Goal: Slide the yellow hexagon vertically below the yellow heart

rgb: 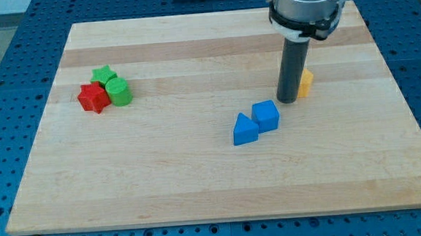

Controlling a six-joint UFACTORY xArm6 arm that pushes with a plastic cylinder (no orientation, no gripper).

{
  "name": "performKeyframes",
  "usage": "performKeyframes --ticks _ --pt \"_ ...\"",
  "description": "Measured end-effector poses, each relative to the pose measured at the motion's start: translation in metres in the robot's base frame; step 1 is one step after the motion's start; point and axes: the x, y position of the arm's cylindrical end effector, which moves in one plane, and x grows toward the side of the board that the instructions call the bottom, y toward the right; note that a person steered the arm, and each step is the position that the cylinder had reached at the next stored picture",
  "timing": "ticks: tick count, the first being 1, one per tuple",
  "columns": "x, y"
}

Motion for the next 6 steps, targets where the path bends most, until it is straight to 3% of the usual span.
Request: performKeyframes --ticks 6 --pt "-0.063 0.071"
